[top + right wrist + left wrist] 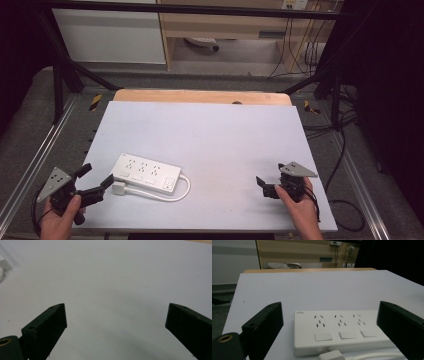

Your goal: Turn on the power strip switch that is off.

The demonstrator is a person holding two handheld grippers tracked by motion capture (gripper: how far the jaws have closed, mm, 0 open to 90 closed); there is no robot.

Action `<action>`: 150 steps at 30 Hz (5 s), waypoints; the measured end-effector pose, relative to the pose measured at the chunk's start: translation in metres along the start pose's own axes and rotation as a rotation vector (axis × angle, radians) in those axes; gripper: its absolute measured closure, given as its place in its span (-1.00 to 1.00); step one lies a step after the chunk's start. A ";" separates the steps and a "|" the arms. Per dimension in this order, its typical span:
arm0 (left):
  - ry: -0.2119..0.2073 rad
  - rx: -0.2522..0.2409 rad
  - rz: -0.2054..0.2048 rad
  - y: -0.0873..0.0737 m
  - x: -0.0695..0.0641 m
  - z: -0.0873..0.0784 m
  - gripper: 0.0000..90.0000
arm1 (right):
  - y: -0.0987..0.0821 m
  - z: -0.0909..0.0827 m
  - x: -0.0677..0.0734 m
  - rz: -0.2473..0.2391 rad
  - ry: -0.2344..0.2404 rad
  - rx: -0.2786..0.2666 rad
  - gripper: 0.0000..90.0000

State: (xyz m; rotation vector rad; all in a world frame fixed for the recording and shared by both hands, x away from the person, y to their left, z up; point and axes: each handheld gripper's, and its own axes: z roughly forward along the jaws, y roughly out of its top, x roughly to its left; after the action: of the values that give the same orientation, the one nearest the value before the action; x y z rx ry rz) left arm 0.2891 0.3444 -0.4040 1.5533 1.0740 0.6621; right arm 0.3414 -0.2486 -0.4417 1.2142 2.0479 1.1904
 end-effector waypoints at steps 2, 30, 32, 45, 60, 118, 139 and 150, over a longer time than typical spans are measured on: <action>-0.001 -0.016 -0.003 0.001 0.000 -0.001 -0.84 | 0.000 0.000 0.000 0.000 0.000 -0.002 -0.91; 0.007 -0.058 -0.009 0.021 -0.007 -0.013 -0.80 | 0.001 -0.003 -0.001 0.012 -0.003 -0.015 -0.92; 0.007 -0.056 -0.011 0.022 -0.008 -0.013 -0.79 | 0.001 -0.003 -0.001 0.010 -0.005 -0.014 -0.92; 0.018 -0.052 -0.012 0.030 -0.010 -0.010 -0.77 | 0.001 -0.004 -0.002 0.021 -0.011 -0.024 -0.92; 0.034 -0.028 0.003 0.035 -0.008 -0.007 -0.58 | 0.002 -0.005 -0.003 0.031 -0.010 -0.034 -0.92; -0.068 0.128 0.043 0.016 0.004 0.045 0.70 | 0.002 -0.009 -0.004 0.039 -0.016 -0.045 -0.92; -0.086 0.182 0.047 0.005 0.007 0.052 0.91 | 0.002 -0.009 -0.004 0.040 -0.016 -0.046 -0.92; -0.104 0.217 0.055 0.000 0.005 0.058 0.98 | 0.002 -0.009 -0.005 0.036 -0.016 -0.047 -0.92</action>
State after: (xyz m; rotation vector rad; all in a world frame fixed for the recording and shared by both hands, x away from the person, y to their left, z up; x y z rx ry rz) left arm 0.3407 0.3225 -0.4204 1.7893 1.0551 0.5084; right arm 0.3381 -0.2558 -0.4352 1.2395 1.9827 1.2349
